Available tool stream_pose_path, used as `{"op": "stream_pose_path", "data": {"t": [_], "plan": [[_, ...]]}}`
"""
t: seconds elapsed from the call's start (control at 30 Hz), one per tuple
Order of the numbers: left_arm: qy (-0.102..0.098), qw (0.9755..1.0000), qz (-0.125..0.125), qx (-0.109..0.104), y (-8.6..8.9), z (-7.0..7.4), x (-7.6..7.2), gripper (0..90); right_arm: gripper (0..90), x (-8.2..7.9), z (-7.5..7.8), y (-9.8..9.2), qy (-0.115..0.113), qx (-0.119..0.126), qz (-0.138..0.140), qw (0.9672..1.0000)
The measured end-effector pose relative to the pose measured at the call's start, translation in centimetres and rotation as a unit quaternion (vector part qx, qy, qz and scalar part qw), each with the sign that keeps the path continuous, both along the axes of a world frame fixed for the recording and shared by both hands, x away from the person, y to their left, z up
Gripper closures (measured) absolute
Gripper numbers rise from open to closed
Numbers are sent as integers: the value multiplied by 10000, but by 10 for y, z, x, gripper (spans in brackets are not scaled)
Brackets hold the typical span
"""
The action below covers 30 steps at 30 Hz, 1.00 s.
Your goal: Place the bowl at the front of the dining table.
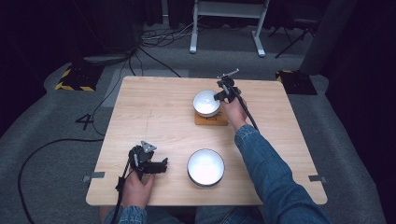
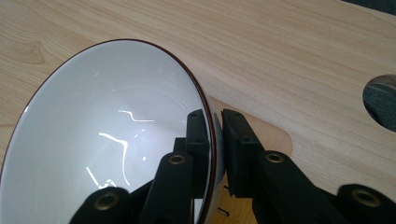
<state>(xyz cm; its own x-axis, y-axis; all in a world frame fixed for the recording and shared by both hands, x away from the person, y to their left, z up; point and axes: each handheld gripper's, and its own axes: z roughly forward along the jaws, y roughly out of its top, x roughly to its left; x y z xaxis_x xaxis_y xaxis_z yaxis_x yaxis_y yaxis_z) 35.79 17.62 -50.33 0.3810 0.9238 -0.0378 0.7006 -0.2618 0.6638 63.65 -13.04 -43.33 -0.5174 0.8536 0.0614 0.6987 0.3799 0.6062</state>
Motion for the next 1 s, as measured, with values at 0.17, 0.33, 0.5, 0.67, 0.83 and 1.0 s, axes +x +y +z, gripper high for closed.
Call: {"op": "stream_pose_path", "data": {"t": [0.17,0.33,0.5,0.67,0.83,1.0], "plan": [[-1,10000,1,2,0,0,0,56,815,1,-1,-2,108,51,-73,9999],[-1,10000,1,3,0,0,0,56,817,2,-3,-7,167,58,-128,9998],[-2,10000,1,3,0,0,0,56,818,3,-4,-11,192,83,-185,9996],[-1,10000,1,3,0,0,0,56,819,4,-6,-13,231,64,-213,9995],[-2,10000,0,4,0,0,0,56,806,4,-7,-15,237,49,-221,9995],[-1,10000,1,3,0,0,0,56,744,4,-3,-17,169,-2,-238,9996]]}}
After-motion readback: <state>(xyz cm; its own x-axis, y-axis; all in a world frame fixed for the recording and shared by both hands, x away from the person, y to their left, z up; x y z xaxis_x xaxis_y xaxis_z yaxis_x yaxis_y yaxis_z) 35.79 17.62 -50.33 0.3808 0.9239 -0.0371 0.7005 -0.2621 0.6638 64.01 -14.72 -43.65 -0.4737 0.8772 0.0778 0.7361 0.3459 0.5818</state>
